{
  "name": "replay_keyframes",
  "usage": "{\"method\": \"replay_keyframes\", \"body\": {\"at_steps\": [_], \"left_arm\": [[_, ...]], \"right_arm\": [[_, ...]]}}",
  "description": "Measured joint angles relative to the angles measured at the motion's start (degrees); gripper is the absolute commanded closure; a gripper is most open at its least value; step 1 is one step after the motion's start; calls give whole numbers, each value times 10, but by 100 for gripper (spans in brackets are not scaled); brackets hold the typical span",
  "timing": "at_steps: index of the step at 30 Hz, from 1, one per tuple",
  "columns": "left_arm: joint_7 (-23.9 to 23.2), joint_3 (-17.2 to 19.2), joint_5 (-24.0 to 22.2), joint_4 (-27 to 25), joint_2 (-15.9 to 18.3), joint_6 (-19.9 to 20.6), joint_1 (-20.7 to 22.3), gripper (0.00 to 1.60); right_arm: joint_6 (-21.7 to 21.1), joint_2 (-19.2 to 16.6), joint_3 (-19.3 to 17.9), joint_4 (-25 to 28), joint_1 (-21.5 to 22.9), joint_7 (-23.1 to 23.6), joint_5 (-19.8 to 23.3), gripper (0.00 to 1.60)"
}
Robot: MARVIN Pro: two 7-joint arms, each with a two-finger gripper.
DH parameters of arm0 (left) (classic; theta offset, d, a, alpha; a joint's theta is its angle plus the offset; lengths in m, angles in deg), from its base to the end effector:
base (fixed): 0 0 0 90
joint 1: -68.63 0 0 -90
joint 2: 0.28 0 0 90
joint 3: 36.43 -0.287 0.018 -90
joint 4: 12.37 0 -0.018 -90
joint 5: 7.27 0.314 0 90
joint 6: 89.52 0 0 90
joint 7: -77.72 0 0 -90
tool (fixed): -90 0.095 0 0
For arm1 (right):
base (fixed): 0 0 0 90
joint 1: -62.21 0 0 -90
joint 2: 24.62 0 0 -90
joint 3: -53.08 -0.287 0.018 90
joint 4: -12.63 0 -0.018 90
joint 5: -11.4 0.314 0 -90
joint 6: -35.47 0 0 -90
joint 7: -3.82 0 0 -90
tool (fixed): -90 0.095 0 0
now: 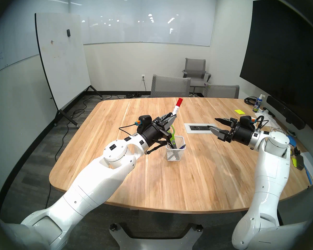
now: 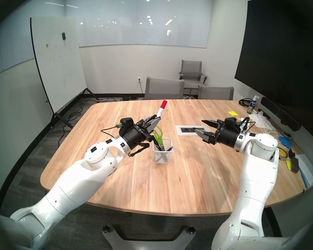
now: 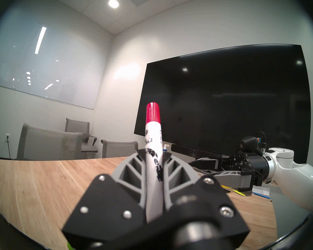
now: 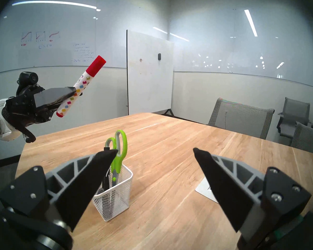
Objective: Place the pen, the marker, and the scissors into the pen holder
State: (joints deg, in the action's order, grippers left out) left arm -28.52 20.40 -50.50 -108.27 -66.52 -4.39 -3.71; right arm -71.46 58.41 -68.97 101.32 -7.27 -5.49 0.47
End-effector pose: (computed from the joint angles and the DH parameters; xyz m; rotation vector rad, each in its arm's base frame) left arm 0.4238 -0.1246 -0.1973 1.4507 -0.5024 1.7736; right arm 0.4317 -0.1460 -0.1794 -1.8386 -0.8228 -1.7399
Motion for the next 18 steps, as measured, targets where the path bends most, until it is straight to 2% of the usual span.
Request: {"method": "replay_keyframes", "body": {"at_steps": [18], "left_arm": [[0, 0, 0, 0, 0, 0, 0, 160]], "right_arm": [[0, 22, 26, -1, 8, -17, -3, 0]]}}
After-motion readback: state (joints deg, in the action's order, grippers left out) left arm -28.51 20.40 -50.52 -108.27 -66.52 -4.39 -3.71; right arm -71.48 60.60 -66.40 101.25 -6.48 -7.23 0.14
